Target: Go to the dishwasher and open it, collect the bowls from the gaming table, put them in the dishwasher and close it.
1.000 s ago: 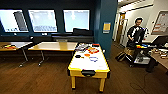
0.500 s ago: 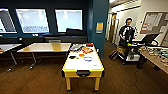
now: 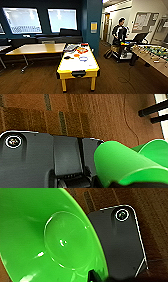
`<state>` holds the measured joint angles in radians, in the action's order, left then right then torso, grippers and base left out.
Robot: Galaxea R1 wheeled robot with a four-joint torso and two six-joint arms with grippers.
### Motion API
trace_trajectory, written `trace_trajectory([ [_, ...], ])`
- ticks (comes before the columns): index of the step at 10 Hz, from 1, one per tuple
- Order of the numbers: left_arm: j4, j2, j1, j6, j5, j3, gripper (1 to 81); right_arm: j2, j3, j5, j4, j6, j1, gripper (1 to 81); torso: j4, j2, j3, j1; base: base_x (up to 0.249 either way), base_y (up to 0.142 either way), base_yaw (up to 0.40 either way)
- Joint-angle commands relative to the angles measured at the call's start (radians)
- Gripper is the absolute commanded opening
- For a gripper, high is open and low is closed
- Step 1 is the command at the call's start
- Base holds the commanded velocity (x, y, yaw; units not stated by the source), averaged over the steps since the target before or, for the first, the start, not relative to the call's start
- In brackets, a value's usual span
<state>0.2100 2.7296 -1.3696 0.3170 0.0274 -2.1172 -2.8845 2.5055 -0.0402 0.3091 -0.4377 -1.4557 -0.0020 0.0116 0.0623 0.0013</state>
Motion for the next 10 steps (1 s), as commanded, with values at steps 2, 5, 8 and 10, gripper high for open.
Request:
trace_trajectory([
  [2,0.008,-0.011,0.063,-0.003,-0.035,0.019,1.0,0.0,-0.007,0.048,0.033,0.005,0.054,1.0,0.0,0.0,0.0,0.0,0.0,0.0,-0.199],
  [5,0.009,-0.011,0.063,-0.003,-0.037,0.019,1.0,0.002,0.004,0.046,0.033,0.005,0.045,1.0,0.0,0.0,0.0,0.0,0.0,0.0,-0.199],
  [8,0.011,-0.011,0.063,-0.004,-0.038,0.019,1.0,0.0,0.01,0.045,0.031,0.005,0.039,1.0,0.0,0.0,0.0,0.0,0.0,0.0,-0.202],
  [10,0.011,-0.008,0.062,-0.004,-0.038,0.019,1.0,0.0,0.01,0.043,0.033,0.005,0.036,1.0,0.0,0.0,0.0,0.0,0.0,0.0,-0.205],
])
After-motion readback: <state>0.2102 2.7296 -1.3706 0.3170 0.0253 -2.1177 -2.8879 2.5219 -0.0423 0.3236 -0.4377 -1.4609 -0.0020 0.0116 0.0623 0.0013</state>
